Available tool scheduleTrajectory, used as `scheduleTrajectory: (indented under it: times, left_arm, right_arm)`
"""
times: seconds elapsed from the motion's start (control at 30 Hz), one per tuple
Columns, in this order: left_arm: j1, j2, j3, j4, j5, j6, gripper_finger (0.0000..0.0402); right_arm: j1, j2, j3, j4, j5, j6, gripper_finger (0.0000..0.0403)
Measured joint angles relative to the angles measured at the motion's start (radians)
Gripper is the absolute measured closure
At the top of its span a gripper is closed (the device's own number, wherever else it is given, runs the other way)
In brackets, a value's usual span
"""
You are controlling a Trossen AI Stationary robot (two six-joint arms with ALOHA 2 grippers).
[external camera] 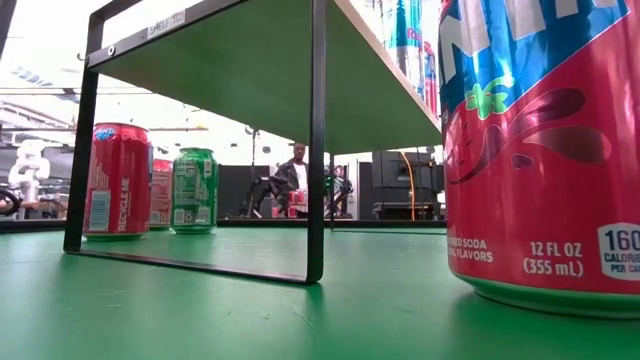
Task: Sort soda cans
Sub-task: Put the red soda can on the shelf and align it with the other red soda can
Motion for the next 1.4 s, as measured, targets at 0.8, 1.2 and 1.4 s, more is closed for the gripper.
scheduleTrajectory:
  times: [0.8, 1.2, 1.4]
  left_arm:
    - [-0.002, 0.002, -0.001, 0.039, 0.065, -0.023, 0.0121]
    - [0.024, -0.007, 0.0, 0.12, 0.132, -0.061, 0.0121]
    - [0.055, -0.009, 0.003, 0.182, 0.168, -0.102, 0.0121]
  right_arm:
    - [0.0, -0.025, 0.001, -0.184, -0.027, 0.094, 0.0026]
    - [-0.001, -0.07, -0.002, -0.334, -0.048, 0.133, 0.0025]
    - [0.0, -0.123, -0.002, -0.456, -0.049, 0.165, 0.0025]
